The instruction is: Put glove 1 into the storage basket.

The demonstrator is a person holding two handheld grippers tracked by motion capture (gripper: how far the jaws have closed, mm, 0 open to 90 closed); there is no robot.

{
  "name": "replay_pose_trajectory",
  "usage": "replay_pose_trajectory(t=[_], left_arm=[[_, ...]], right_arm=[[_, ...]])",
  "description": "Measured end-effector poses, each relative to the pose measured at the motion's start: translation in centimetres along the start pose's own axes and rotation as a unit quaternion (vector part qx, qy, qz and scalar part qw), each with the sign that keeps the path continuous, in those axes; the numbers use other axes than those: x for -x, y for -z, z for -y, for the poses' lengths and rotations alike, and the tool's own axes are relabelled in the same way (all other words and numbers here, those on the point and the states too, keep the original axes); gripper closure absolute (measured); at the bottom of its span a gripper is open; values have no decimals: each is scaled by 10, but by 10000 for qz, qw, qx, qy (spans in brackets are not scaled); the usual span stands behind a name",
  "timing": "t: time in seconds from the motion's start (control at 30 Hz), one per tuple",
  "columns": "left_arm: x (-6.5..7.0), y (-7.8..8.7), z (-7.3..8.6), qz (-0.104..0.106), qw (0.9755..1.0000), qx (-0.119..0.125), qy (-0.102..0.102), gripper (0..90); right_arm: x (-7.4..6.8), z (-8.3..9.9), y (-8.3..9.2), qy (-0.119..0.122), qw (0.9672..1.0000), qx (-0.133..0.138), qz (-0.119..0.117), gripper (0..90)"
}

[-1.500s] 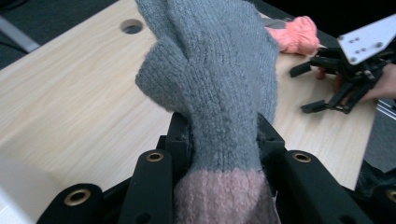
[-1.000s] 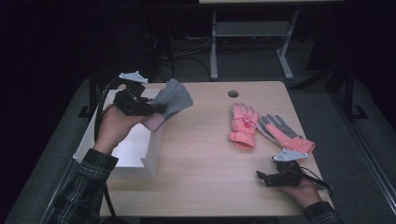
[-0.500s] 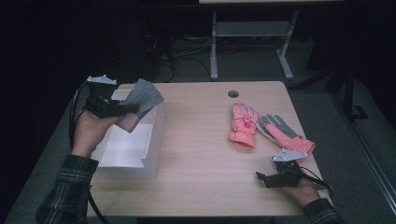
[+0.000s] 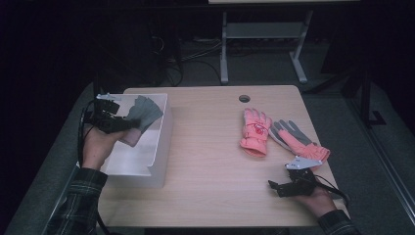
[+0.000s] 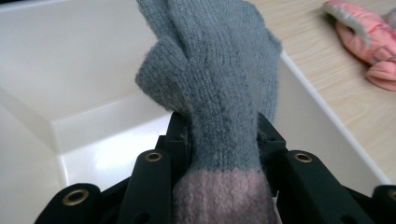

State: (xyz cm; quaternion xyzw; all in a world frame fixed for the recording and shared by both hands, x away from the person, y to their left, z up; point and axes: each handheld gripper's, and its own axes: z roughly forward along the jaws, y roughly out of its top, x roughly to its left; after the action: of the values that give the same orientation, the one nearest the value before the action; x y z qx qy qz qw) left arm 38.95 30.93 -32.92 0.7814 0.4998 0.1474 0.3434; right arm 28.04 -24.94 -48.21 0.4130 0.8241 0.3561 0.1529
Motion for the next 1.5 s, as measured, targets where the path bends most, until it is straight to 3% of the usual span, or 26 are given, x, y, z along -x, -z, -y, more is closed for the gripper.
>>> replay_pose_trajectory(t=[0.23, 0.57, 0.77, 0.83, 0.93, 1.2, 1.4, 1.5], left_arm=[[-16, -17, 16, -266, 9990, -16, 350, 649], [-34, -45, 36, -616, 9960, -271, 579, 645], [-43, -57, 45, -698, 9937, -405, 782, 638], [-43, -60, 46, -805, 9928, -503, 728, 631], [-44, -64, 48, -833, 9914, -596, 817, 615], [-43, -74, 50, -1094, 9876, -878, 701, 527], [-38, -75, 47, -1265, 9855, -895, 685, 379], [-35, -71, 44, -1334, 9857, -832, 613, 360]], right_arm=[[0, 0, 0, -1, 10000, -1, 3, 74], [0, 0, 0, 6, 10000, 2, 3, 75], [0, 0, 0, 0, 10000, -1, 2, 74], [0, 0, 0, 0, 10000, 0, 1, 74], [0, 0, 0, 7, 10000, 2, 1, 74], [0, 0, 0, 0, 10000, 0, 2, 74], [0, 0, 0, 2, 10000, 0, 1, 74], [0, 0, 0, 4, 10000, 0, 3, 74]])
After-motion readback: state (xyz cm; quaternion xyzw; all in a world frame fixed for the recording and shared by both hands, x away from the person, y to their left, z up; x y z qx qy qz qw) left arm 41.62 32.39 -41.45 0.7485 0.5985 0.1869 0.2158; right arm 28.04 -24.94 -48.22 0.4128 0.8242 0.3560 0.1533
